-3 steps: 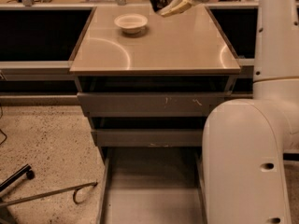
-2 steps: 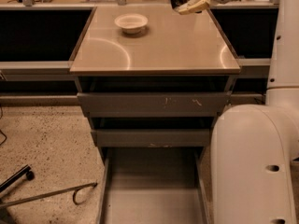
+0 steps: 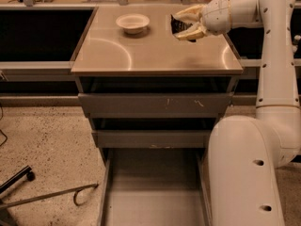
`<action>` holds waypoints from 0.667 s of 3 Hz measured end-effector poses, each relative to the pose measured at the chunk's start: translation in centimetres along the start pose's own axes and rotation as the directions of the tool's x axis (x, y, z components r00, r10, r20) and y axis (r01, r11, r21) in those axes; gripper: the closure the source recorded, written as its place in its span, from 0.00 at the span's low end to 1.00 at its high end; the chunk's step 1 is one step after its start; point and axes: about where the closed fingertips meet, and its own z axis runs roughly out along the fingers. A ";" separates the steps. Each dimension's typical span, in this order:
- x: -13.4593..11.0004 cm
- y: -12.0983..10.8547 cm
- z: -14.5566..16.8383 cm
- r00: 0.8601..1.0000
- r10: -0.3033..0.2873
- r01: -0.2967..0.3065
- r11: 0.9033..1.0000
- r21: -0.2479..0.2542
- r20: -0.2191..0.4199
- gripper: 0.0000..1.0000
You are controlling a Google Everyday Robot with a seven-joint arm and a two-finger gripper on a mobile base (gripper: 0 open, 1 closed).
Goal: Pick rxbar chocolate from bottom drawer and place on counter
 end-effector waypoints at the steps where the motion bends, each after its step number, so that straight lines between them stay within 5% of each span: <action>1: 0.0 0.0 0.0 1.000 0.000 0.000 1.000 0.000 0.000 1.00; 2: 0.9 -0.5 3.2 0.999 -0.051 0.051 0.999 -0.004 0.001 1.00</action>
Offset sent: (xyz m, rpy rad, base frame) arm 0.0875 0.0233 -0.0106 -0.0533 -0.0997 0.0667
